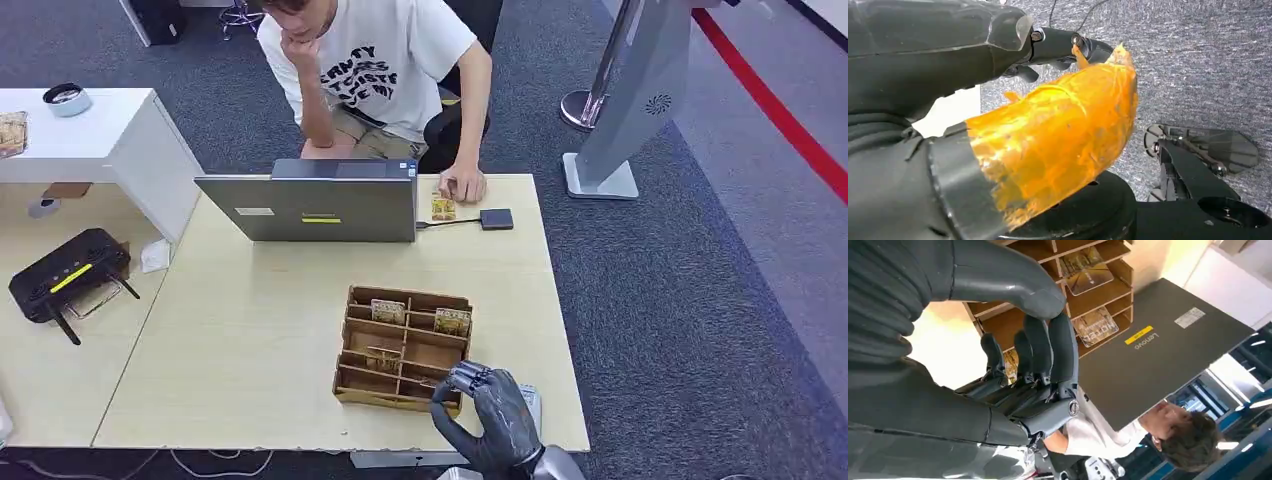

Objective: Pass the card to the sensor for recognition and then transmit it.

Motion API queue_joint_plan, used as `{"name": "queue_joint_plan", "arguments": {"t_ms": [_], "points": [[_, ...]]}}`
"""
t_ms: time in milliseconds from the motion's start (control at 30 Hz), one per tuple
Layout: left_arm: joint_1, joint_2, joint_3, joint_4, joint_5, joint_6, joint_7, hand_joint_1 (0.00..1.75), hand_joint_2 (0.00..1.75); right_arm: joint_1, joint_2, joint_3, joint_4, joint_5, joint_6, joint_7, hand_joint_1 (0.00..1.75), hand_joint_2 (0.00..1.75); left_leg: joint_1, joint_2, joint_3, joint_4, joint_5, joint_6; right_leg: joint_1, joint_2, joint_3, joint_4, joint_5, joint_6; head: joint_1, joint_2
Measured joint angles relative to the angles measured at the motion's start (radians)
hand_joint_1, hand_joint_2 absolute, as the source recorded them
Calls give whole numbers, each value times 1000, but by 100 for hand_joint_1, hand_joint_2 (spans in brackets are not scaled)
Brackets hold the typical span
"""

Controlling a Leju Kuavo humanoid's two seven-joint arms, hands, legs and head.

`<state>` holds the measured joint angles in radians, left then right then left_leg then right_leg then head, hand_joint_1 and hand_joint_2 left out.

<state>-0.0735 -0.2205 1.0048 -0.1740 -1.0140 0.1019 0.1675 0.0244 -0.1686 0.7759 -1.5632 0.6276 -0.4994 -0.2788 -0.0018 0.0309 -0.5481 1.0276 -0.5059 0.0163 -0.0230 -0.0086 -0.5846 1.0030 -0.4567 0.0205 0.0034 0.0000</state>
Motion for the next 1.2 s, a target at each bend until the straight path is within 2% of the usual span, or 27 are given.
{"name": "queue_joint_plan", "arguments": {"t_ms": [33,100,200,367,533,1200], "points": [[0,0,0,0,0,0,0,0,0,-6,1,3,10,4,-2,3,112,175,0,0,0,0,0,0,0,0,0,0,0,0,0,0],[0,0,0,0,-4,0,0,0,0,-19,7,10,33,16,-7,12,110,175,0,0,0,0,0,0,0,0,0,0,0,0,0,0],[0,0,0,0,-10,0,1,0,0,-37,17,15,65,27,-15,25,113,175,0,0,0,0,0,0,0,0,0,0,0,0,0,0],[-1,0,0,0,-18,0,1,0,0,-58,34,16,117,44,-40,47,103,175,0,0,0,0,0,0,0,0,0,0,0,0,0,0],[-1,-1,0,0,-20,0,1,0,0,-68,45,17,151,54,-48,56,106,175,0,0,0,0,0,0,0,0,0,0,0,0,0,0],[0,-5,0,0,-20,-1,1,0,0,-65,48,14,194,87,-64,84,93,175,0,0,0,0,0,0,0,0,0,0,0,0,0,0]]}}
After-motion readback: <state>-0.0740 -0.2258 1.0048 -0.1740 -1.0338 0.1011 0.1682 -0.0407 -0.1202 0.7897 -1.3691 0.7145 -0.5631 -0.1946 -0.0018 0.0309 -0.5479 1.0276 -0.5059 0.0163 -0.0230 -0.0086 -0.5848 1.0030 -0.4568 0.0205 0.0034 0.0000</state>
